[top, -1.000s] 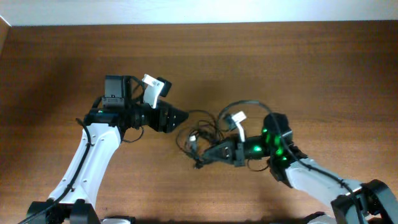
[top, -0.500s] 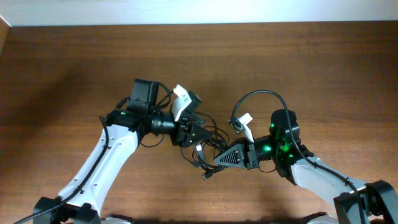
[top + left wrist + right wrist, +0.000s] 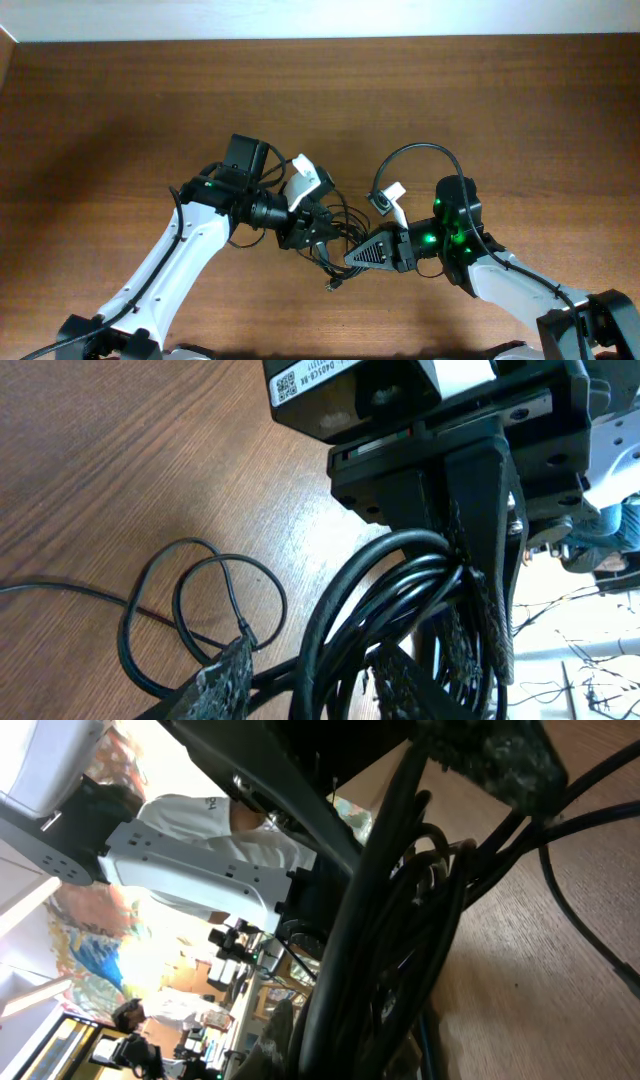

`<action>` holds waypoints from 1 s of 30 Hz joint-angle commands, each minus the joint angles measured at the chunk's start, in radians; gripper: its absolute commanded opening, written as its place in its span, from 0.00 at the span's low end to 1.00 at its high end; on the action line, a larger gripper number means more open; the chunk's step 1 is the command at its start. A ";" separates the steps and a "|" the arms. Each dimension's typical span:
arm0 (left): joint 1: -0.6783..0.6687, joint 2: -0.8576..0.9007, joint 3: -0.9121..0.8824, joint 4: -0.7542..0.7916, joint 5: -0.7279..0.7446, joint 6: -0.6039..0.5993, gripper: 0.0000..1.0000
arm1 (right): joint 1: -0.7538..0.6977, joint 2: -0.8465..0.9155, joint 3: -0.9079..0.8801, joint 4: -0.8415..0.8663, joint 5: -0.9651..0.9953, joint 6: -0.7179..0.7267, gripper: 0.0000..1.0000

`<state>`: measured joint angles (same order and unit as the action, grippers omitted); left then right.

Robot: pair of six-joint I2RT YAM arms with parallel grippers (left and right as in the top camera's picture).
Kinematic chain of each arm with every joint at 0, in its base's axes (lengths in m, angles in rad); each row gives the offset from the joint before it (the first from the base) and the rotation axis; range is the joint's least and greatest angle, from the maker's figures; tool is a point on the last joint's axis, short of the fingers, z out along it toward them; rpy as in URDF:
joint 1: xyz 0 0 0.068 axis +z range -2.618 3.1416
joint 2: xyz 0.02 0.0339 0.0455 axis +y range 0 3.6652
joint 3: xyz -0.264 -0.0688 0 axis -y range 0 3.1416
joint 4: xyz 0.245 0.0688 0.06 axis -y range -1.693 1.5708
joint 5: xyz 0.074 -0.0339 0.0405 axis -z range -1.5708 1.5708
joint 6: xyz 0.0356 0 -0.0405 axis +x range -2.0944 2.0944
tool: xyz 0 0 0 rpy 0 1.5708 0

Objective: Untangle cables

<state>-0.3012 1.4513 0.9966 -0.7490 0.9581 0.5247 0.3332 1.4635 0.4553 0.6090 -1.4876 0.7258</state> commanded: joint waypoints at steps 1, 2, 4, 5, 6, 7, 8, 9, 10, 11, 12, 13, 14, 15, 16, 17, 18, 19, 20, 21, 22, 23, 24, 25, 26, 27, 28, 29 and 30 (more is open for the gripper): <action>-0.005 0.009 0.001 -0.002 0.018 0.053 0.04 | -0.005 -0.015 0.007 0.008 -0.032 -0.012 0.04; -0.005 0.009 0.001 -0.001 0.019 0.053 0.00 | -0.005 -0.015 0.007 0.008 -0.032 -0.012 0.04; -0.005 0.009 0.001 0.018 0.019 0.052 0.00 | -0.005 -0.015 0.007 0.008 -0.021 -0.012 0.05; -0.003 0.009 0.001 0.036 0.022 0.052 0.00 | -0.005 -0.015 0.007 0.008 -0.006 -0.012 0.08; -0.003 0.009 0.001 0.052 0.022 0.051 0.00 | -0.005 -0.015 0.007 0.008 0.006 -0.012 0.09; -0.003 0.009 0.001 0.069 0.022 0.036 0.00 | -0.005 -0.015 0.007 0.008 0.026 -0.012 0.15; 0.000 0.009 0.001 0.101 0.021 -0.008 0.00 | -0.005 -0.015 0.006 0.007 0.088 -0.012 0.29; 0.016 0.009 0.001 0.137 0.014 -0.055 0.00 | -0.005 -0.015 0.006 0.007 0.168 -0.012 0.41; 0.049 0.009 0.001 0.183 -0.001 -0.136 0.00 | -0.005 -0.015 0.006 0.005 0.289 -0.013 0.53; 0.078 0.009 0.001 0.208 -0.040 -0.209 0.00 | -0.005 -0.015 0.006 -0.011 0.368 -0.027 0.62; 0.122 0.009 0.001 0.222 -0.109 -0.298 0.00 | -0.005 -0.015 0.006 -0.064 0.471 -0.097 0.68; 0.148 0.009 0.001 0.222 -0.129 -0.341 0.00 | -0.005 -0.015 0.006 -0.121 0.554 -0.142 0.71; 0.175 0.009 0.001 0.222 -0.129 -0.368 0.00 | -0.005 -0.015 0.006 -0.194 0.653 -0.198 0.71; 0.194 0.009 0.001 0.221 -0.153 -0.389 0.00 | -0.005 -0.015 0.006 -0.254 0.719 -0.252 0.71; 0.206 0.009 0.001 0.216 -0.251 -0.443 0.00 | -0.005 -0.016 0.006 -0.281 0.708 -0.266 0.71; 0.206 0.009 0.001 0.215 -0.318 -0.475 0.00 | -0.005 -0.023 0.007 -0.280 0.653 -0.266 0.71; 0.205 0.009 0.001 0.214 -0.336 -0.488 0.00 | -0.005 -0.038 0.007 -0.280 0.606 -0.265 0.68; 0.199 0.009 0.001 0.214 -0.322 -0.487 0.00 | -0.005 -0.066 0.008 -0.280 0.535 -0.254 0.61; 0.192 0.009 0.001 0.214 -0.322 -0.480 0.00 | -0.005 -0.101 0.014 -0.275 0.465 -0.254 0.58; 0.175 0.009 0.001 0.214 -0.279 -0.407 0.00 | -0.005 -0.140 0.021 -0.256 0.427 -0.251 0.57; 0.161 0.009 0.001 0.214 -0.187 -0.332 0.00 | -0.005 -0.172 0.025 -0.224 0.421 -0.236 0.58; 0.151 0.009 0.001 0.214 -0.126 -0.283 0.00 | -0.005 -0.198 0.030 -0.198 0.421 -0.227 0.57; 0.142 0.009 0.001 0.214 -0.109 -0.261 0.00 | -0.003 -0.213 0.037 -0.170 0.425 -0.216 0.57; 0.142 0.009 0.001 0.214 -0.108 -0.261 0.00 | 0.005 -0.214 0.044 -0.159 0.436 -0.201 0.57; 0.142 0.009 0.001 0.214 -0.108 -0.262 0.00 | 0.022 -0.214 0.051 -0.155 0.473 -0.167 0.57; 0.142 0.009 0.001 0.214 -0.107 -0.262 0.00 | 0.046 -0.214 0.057 -0.145 0.497 -0.168 0.57; 0.142 0.009 0.001 0.214 -0.084 -0.262 0.00 | 0.095 -0.214 0.061 -0.141 0.561 -0.195 0.58; 0.142 0.009 0.001 0.213 -0.064 -0.262 0.00 | 0.129 -0.214 0.061 -0.155 0.632 -0.224 0.58; 0.142 0.009 0.001 0.203 -0.060 -0.262 0.00 | 0.165 -0.214 0.061 -0.191 0.738 -0.219 0.57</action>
<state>-0.1589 1.4517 0.9924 -0.5354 0.8360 0.2432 0.4465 1.2575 0.4919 0.4553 -0.9310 0.5278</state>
